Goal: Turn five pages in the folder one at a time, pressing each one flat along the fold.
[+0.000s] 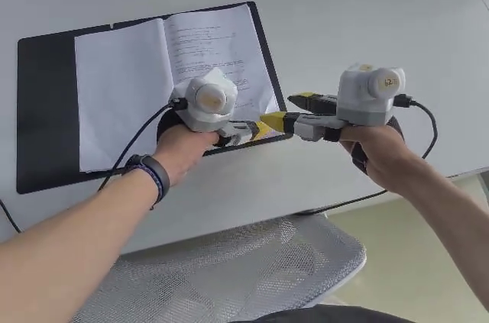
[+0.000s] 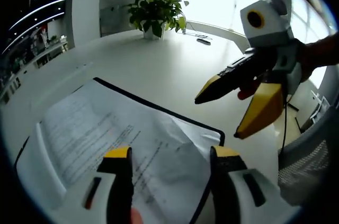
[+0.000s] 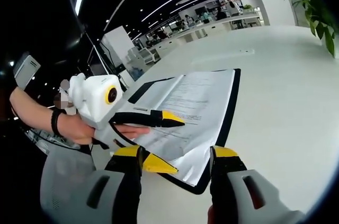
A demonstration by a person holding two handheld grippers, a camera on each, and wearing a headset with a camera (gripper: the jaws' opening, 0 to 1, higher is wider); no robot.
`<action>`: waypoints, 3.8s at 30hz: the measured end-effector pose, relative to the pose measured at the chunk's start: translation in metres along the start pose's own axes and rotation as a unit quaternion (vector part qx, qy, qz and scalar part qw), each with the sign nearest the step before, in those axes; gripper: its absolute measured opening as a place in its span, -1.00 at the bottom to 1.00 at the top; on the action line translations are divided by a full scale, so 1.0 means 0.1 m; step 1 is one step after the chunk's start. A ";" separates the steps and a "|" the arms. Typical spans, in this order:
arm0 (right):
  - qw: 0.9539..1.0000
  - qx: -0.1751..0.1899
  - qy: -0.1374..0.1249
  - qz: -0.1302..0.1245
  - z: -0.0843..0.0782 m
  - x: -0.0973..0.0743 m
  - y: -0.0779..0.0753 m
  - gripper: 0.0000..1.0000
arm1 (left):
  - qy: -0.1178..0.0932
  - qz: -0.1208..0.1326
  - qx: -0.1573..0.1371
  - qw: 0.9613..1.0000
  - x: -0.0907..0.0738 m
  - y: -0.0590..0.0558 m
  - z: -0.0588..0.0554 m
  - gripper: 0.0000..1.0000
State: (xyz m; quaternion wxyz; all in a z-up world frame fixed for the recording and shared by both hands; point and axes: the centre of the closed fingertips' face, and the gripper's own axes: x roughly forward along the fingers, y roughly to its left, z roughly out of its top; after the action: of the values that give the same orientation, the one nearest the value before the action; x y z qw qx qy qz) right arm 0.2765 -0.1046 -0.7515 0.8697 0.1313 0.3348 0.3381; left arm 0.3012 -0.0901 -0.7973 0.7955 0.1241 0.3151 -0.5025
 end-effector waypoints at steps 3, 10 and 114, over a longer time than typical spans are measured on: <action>1.000 0.006 0.006 0.006 -0.05 0.07 0.01 -0.07 | -0.001 0.004 0.003 1.000 -0.01 0.00 -0.01 0.14; 0.999 0.029 0.017 0.008 -0.17 0.17 0.00 -0.09 | -0.001 0.012 0.002 1.000 -0.03 0.04 -0.01 0.00; 0.982 0.178 -0.058 0.008 0.33 0.27 -0.16 -1.00 | -0.035 0.057 -0.003 0.998 -0.65 0.45 0.08 0.28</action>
State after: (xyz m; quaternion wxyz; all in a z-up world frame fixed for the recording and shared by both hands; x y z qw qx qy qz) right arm 0.3215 -0.0988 -0.7474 0.8478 0.3057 0.3374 0.2718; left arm 0.3245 -0.0269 -0.7557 0.8338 0.1218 0.2810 -0.4593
